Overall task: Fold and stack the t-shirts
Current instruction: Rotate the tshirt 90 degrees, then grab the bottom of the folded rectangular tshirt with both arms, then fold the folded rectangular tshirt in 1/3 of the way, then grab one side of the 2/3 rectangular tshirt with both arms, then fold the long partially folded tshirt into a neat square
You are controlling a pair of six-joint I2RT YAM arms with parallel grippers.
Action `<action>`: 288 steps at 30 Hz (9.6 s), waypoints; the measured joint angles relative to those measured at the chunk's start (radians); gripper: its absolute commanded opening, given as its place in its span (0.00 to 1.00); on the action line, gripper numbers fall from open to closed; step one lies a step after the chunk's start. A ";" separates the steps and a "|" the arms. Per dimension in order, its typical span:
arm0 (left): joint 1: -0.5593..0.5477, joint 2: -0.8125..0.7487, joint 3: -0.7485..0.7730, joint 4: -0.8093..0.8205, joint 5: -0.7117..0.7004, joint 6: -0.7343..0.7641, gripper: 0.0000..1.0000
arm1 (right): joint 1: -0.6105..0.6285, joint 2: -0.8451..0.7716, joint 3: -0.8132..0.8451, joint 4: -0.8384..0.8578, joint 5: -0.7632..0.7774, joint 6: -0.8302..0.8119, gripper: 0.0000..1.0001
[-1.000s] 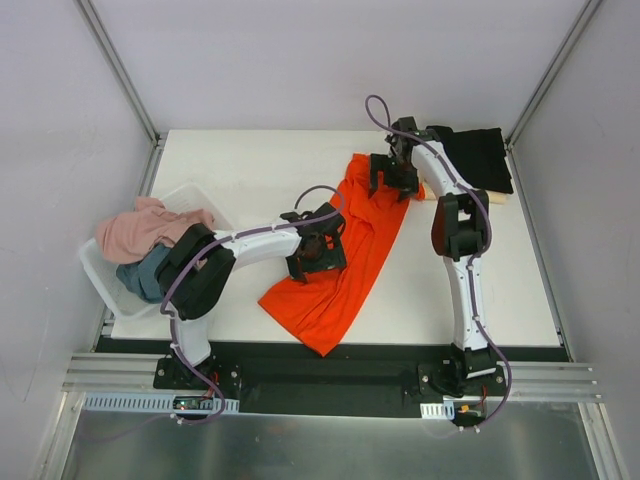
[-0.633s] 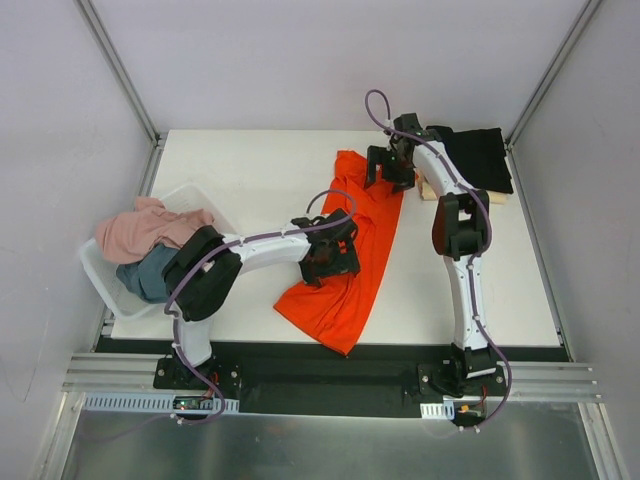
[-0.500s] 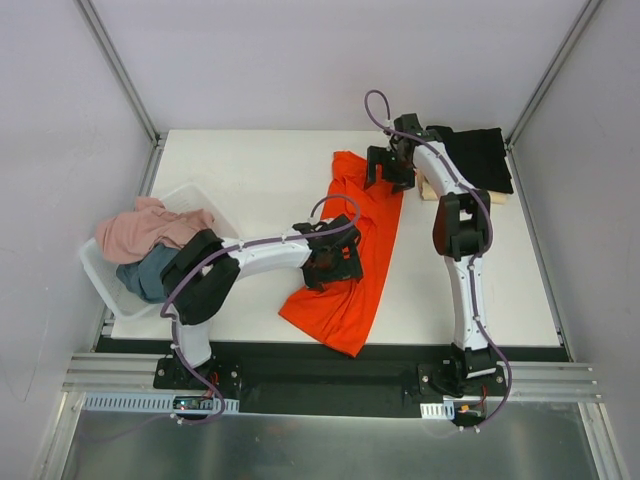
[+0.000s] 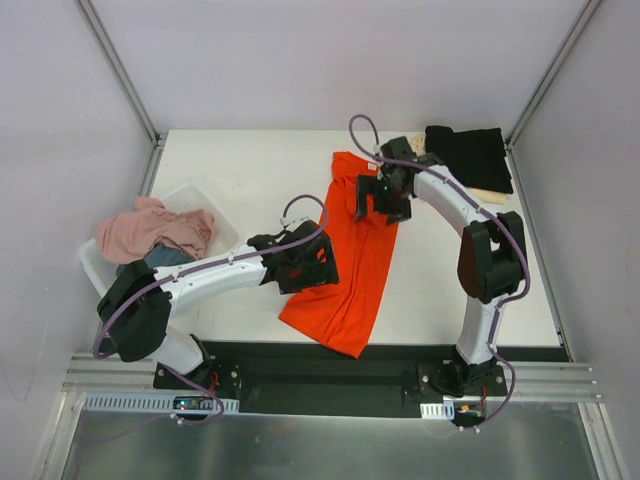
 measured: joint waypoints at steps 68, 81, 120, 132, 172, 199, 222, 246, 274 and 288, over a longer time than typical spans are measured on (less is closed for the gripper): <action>0.000 0.079 -0.241 0.252 0.221 -0.059 0.17 | 0.013 -0.852 -1.126 0.111 0.002 0.315 0.58; 0.000 0.071 -0.266 0.280 0.235 -0.092 0.17 | 0.008 -0.763 -1.155 0.210 -0.080 0.332 0.32; 0.157 0.021 0.035 0.090 0.277 0.109 0.03 | 0.130 -0.772 -0.796 0.110 -0.005 0.308 0.01; 0.272 0.309 0.360 0.060 0.298 0.250 0.03 | 0.002 -0.526 -0.568 0.089 0.098 0.216 0.01; 0.380 0.437 0.510 0.017 0.314 0.374 0.99 | -0.165 -0.072 -0.229 -0.012 0.098 0.077 0.97; 0.340 -0.327 -0.137 -0.002 0.192 0.314 0.99 | 0.100 0.117 -0.024 0.063 0.215 0.112 0.98; 0.340 -0.111 -0.097 0.027 0.233 0.310 0.98 | 0.042 -0.486 -0.576 0.179 0.185 0.146 0.98; 0.303 0.371 0.107 0.211 0.380 0.272 0.14 | -0.179 -0.410 -0.849 0.280 -0.154 0.229 0.61; 0.222 0.005 -0.229 0.239 0.348 0.226 0.00 | -0.109 -0.530 -0.995 0.246 -0.436 0.216 0.01; 0.060 -0.621 -0.297 -0.025 0.203 0.104 0.00 | -0.029 -0.835 -0.822 -0.272 -0.642 0.066 0.01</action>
